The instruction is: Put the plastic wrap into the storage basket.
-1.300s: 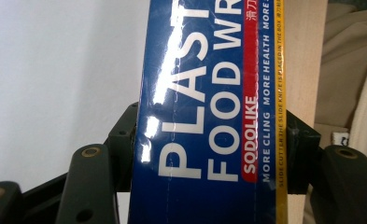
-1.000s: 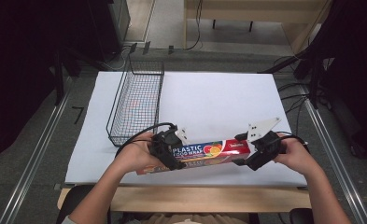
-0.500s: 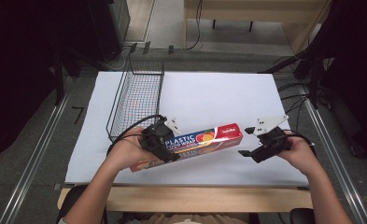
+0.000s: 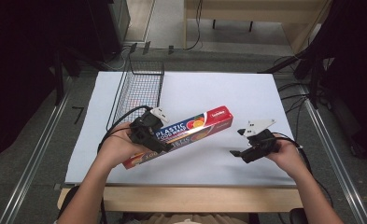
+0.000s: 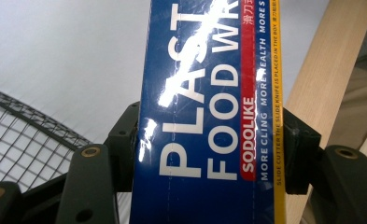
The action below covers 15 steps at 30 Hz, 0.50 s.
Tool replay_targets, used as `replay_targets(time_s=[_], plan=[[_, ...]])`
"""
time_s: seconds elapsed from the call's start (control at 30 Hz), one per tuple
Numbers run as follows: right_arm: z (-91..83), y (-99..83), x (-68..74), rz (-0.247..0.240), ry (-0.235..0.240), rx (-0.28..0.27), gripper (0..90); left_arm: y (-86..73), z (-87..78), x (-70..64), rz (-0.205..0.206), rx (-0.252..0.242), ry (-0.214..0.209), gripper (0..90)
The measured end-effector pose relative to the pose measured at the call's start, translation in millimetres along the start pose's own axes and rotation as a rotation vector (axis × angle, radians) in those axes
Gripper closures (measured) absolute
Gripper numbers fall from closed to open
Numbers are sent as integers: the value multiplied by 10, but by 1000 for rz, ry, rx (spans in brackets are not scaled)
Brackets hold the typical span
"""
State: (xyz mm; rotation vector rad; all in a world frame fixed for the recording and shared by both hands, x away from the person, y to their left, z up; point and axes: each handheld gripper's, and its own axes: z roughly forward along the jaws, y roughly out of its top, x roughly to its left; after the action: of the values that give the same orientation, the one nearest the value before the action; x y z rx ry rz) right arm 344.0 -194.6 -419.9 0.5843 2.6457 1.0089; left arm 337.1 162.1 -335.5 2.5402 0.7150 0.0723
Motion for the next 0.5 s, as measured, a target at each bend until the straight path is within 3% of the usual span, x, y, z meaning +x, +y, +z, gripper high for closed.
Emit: replay_targets(time_s=[0.13, 0.5], plan=[[89, -8, 34, 30, -7, 0, 196, -16, -52, 54, -29, -6, 25, 391], [192, -13, 62, 19, 8, 13, 196, -107, -225, 232, -134, -47, 69, 392]])
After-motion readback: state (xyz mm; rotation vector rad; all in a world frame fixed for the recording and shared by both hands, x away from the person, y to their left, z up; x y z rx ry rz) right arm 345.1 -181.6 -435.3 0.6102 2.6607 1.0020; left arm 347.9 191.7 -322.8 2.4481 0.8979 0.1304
